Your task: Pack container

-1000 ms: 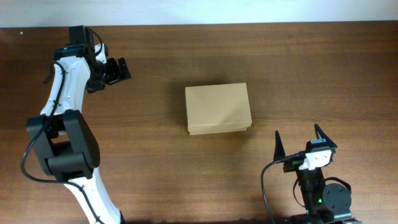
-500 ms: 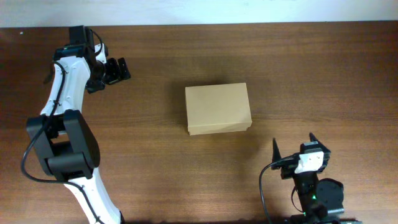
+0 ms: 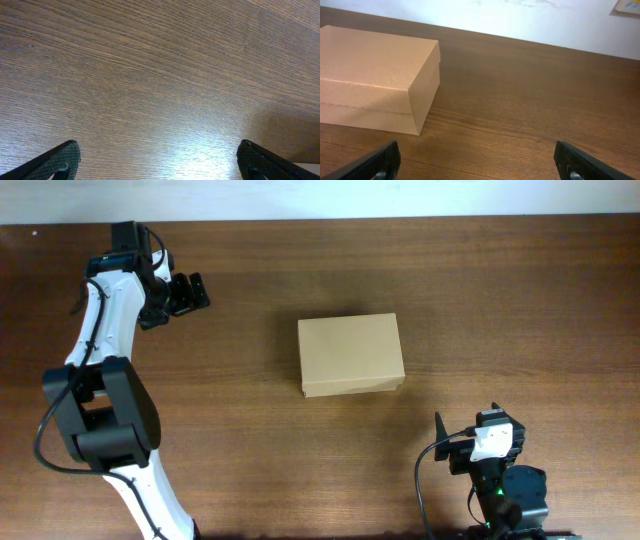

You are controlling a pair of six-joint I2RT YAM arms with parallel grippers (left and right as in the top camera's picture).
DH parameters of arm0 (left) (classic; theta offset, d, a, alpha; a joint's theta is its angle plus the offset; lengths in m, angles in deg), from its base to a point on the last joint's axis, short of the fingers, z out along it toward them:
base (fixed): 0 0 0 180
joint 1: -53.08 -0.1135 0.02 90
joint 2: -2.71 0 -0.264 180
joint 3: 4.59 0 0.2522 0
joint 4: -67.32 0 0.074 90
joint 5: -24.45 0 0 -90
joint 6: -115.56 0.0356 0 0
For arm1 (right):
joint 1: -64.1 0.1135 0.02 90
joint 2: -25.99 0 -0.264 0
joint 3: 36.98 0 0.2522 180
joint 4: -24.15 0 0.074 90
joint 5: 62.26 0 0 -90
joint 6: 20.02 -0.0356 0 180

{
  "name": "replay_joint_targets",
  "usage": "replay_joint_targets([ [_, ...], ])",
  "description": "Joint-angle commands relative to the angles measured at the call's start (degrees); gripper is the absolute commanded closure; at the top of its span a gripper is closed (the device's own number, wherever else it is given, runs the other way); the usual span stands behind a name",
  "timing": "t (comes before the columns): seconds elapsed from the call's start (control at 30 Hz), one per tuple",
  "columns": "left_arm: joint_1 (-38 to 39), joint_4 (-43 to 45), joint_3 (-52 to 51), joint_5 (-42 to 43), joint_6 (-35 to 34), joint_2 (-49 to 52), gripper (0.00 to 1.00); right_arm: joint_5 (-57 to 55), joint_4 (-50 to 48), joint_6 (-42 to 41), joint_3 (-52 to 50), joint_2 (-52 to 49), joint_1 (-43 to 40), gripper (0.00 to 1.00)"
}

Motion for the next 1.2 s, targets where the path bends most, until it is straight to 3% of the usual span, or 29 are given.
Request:
replay_joint_targets([
  [0.0,-0.02,-0.07,0.57,-0.81,0.31,-1.03,0.00,-0.07,-0.17,0.37,-0.57,0.39,-0.44,0.01],
  [0.17,1.75,-0.07,0.04,-0.81,0.31,-8.20,0.00,-0.07,-0.17,0.37,-0.57,0.39,-0.44,0.01],
  [0.5,9.11,1.55,-13.29,-2.21,0.90,-39.21,0.00,-0.07,-0.17,0.37,-0.57,0.39,-0.44,0.01],
  [0.6,10.29,16.37,-23.91,-8.85,1.14,-50.25,0.00,-0.07,-0.17,0.37,-0.57,0.39,-0.44,0.01],
  [0.83,10.49,60.89,-49.59,-17.22,1.14,-74.03,0.00,-0.07,-0.17,0.37,-0.57,0.39,-0.44,0.01],
  [0.97,10.49,84.67,-61.29,-18.43,1.16,-84.28,0.00,-0.07,-0.17,0.37,-0.57,0.39,-0.44,0.01],
  [1.17,10.49,111.06,-75.25,-20.65,1.16,-94.16,0.00,-0.07,-0.17,0.37,-0.57,0.39,-0.44,0.01],
])
